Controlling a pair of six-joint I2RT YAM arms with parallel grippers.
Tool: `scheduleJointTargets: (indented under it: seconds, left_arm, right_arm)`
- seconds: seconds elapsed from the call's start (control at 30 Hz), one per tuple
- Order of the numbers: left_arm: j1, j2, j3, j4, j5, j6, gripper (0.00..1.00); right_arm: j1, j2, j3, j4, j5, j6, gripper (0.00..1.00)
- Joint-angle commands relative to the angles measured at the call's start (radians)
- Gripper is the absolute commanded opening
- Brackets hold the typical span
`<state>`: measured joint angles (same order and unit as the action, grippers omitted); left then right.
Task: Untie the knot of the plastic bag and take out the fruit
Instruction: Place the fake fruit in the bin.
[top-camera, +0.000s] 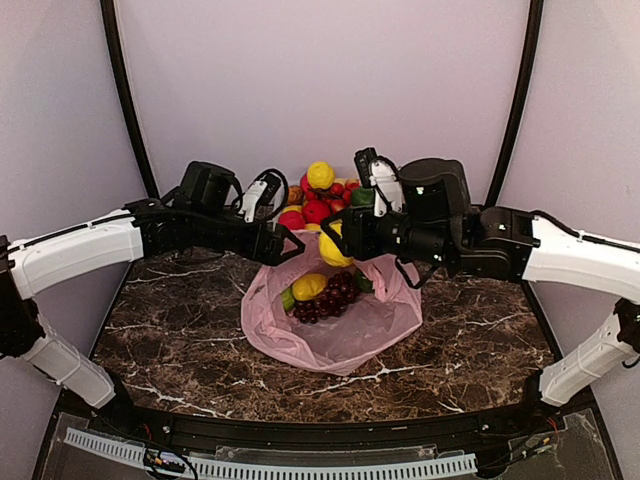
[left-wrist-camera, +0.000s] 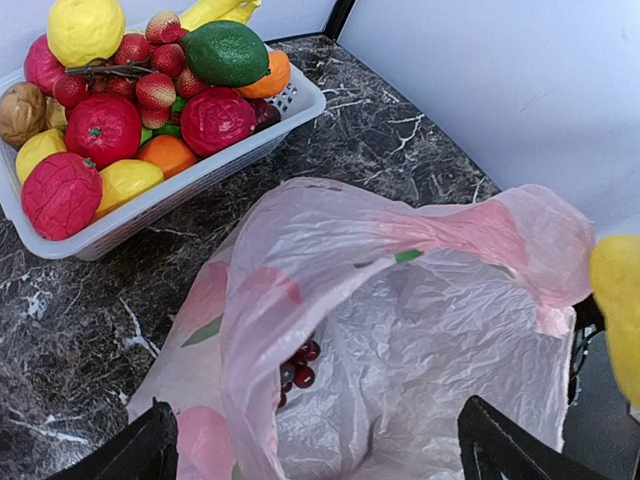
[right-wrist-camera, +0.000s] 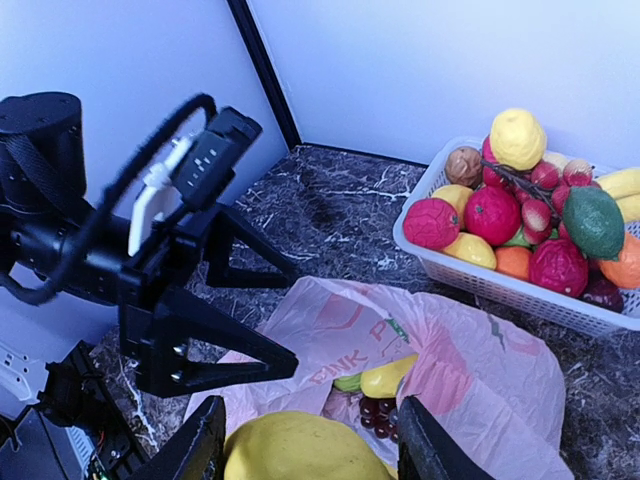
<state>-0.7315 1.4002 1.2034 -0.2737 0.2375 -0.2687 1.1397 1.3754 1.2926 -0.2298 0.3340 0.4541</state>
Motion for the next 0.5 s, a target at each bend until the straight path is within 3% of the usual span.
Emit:
scheduleJointTargets:
  seconds: [0.0, 0.03, 0.07, 0.13, 0.17, 0.23, 0.3, 0.47]
  left_arm:
    - [0.010, 0.065, 0.076, -0.022, -0.002, 0.093, 0.92]
    - [0.009, 0.083, 0.083, -0.020, 0.007, 0.096, 0.89]
    - [0.009, 0.089, 0.092, -0.008, 0.015, 0.102, 0.79]
    - [0.009, 0.105, 0.096, 0.014, 0.053, 0.108, 0.56]
    - [0.009, 0.111, 0.094, 0.021, 0.080, 0.112, 0.38]
    - [0.009, 0.118, 0.076, 0.046, 0.125, 0.119, 0.17]
    - [0.008, 0.122, 0.028, 0.084, 0.185, 0.120, 0.04]
    - [-0.032, 0.123, -0.066, 0.094, 0.292, 0.152, 0.01]
  right_arm:
    - [-0.041, -0.009, 0.061, -0.005, 0.037, -0.063, 0.51]
    - [-0.053, -0.003, 0.074, -0.021, 0.039, -0.070, 0.51]
    - [-0.063, 0.002, 0.089, -0.032, 0.045, -0.078, 0.51]
    - [-0.087, 0.007, 0.112, -0.041, 0.049, -0.090, 0.51]
    - [-0.100, 0.009, 0.122, -0.042, 0.050, -0.095, 0.51]
    - [-0.128, 0.016, 0.141, -0.042, 0.052, -0.104, 0.51]
    - [-0.166, 0.030, 0.165, -0.042, 0.048, -0.111, 0.51]
    - [-0.290, 0.079, 0.205, -0.039, 0.012, -0.134, 0.51]
